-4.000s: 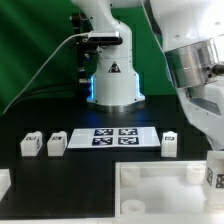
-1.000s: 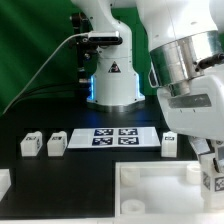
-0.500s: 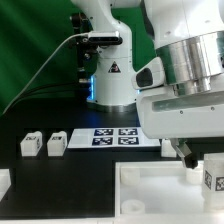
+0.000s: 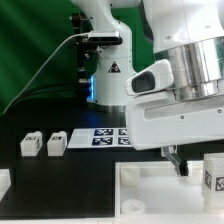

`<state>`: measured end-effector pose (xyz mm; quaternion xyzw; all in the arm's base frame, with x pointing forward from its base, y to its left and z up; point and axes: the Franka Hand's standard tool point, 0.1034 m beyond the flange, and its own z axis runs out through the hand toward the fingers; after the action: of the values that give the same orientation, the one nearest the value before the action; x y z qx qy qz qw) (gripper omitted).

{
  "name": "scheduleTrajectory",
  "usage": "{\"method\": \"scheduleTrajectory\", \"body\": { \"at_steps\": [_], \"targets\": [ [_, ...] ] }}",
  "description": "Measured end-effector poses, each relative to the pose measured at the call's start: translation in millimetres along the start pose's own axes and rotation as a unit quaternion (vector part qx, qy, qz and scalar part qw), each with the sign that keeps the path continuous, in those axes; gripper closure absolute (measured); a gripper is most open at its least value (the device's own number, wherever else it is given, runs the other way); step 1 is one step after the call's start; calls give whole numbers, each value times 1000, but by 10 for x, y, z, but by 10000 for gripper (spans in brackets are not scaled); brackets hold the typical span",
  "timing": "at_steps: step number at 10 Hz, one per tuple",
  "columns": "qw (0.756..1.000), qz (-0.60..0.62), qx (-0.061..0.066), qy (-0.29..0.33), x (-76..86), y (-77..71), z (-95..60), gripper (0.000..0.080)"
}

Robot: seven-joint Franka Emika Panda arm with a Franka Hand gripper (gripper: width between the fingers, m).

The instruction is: Assemble one leg

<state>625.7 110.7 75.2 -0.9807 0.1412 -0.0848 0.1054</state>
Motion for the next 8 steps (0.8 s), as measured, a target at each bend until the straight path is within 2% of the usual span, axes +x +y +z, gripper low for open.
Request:
{"method": "scheduleTrajectory", "body": {
  "at_steps": [2,4,5,6,8],
  "targets": [
    [1000,18,1,-1,-7,3,4,151],
    [999,43,2,-1,-8,0,4,424],
    [996,88,2,-1,-12,-7,5,424],
    [991,133,2,-1,-12,-8,6,505],
    [978,210,4,-1,-9,0,4,504]
  ]
}}
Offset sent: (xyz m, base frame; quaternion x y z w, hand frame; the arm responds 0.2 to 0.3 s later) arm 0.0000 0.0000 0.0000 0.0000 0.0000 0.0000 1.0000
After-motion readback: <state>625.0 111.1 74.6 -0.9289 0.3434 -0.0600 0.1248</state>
